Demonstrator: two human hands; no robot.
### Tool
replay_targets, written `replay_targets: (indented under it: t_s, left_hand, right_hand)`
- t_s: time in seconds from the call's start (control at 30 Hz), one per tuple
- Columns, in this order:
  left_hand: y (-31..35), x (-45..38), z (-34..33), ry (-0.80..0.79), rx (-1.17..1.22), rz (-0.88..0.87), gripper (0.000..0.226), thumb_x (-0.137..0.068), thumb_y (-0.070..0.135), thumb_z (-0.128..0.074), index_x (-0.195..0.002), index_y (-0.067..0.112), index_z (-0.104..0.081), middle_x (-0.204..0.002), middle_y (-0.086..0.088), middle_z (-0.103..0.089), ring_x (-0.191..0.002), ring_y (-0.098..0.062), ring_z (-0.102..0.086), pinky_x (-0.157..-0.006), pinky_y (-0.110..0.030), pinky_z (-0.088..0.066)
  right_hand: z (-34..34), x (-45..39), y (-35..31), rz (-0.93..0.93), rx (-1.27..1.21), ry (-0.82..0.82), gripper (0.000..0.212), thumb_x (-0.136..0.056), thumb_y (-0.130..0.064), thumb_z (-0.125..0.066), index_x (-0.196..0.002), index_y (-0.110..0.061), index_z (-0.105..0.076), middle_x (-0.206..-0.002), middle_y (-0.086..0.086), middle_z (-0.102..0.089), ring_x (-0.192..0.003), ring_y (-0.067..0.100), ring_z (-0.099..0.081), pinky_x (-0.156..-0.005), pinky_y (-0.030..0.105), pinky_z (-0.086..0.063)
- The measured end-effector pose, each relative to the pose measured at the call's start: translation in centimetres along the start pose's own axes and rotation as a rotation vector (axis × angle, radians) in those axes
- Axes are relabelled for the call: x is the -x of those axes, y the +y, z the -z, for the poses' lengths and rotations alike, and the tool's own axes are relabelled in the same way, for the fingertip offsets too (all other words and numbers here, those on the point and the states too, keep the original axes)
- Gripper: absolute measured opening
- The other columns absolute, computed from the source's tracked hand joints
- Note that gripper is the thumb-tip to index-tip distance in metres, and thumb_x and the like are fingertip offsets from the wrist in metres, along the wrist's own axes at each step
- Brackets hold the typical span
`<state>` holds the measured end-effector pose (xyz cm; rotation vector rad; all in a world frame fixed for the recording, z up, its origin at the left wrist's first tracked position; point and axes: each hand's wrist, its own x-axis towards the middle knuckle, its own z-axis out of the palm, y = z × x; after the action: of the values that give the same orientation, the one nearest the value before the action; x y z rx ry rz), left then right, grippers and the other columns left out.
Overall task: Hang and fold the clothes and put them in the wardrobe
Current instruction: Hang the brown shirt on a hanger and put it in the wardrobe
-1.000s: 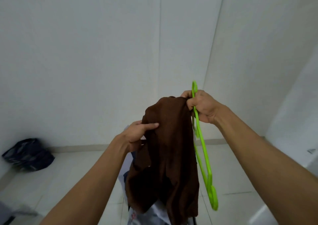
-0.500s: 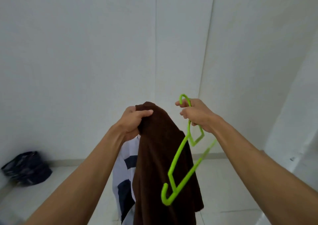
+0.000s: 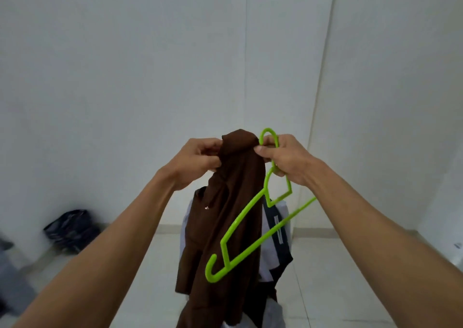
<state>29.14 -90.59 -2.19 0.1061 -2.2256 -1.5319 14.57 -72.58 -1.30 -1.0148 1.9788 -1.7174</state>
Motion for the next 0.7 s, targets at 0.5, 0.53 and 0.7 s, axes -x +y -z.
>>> replay_targets:
  t_s: [0.5,0.53,0.7]
  left_hand:
    - [-5.6,0.4,-1.9,-0.165,-0.215,0.417,0.069,-0.072,0.075,-0.066,-0.118,0.023,-0.070,-0.121,0.007,-0.070,-0.120,-0.012,-0.059,-0.115,-0.042,-0.036]
    - [-5.3,0.4,-2.2,-0.185,-0.182,0.423,0.075,-0.077,0.078,-0.055,-0.125,0.021,-0.067,-0.129,0.006,-0.065,-0.126,-0.013,-0.054,-0.117,-0.040,-0.031]
    - [-5.1,-0.3,-4.4,-0.118,0.015,0.354,0.050,-0.107,0.040,-0.032,-0.128,0.007,-0.062,-0.127,-0.004,-0.061,-0.118,-0.013,-0.051,-0.097,-0.027,-0.033]
  right_hand:
    - [2.4,-1.5,-0.5,0.027,-0.130,-0.012,0.011,-0.098,-0.009,-0.060,-0.097,-0.012,-0.070,-0.090,0.009,-0.063,-0.088,0.028,-0.047,-0.036,0.021,-0.024]
    - [2.8,-1.6,-0.4,0.026,-0.126,0.001,0.010,-0.098,-0.009,-0.060,-0.097,-0.012,-0.070,-0.090,0.009,-0.063,-0.087,0.028,-0.044,-0.035,0.021,-0.024]
    - [5.2,-1.6,0.0,0.032,-0.123,0.075,0.012,-0.097,-0.010,-0.062,-0.105,-0.007,-0.070,-0.089,0.008,-0.062,-0.085,0.030,-0.035,-0.036,0.020,-0.024]
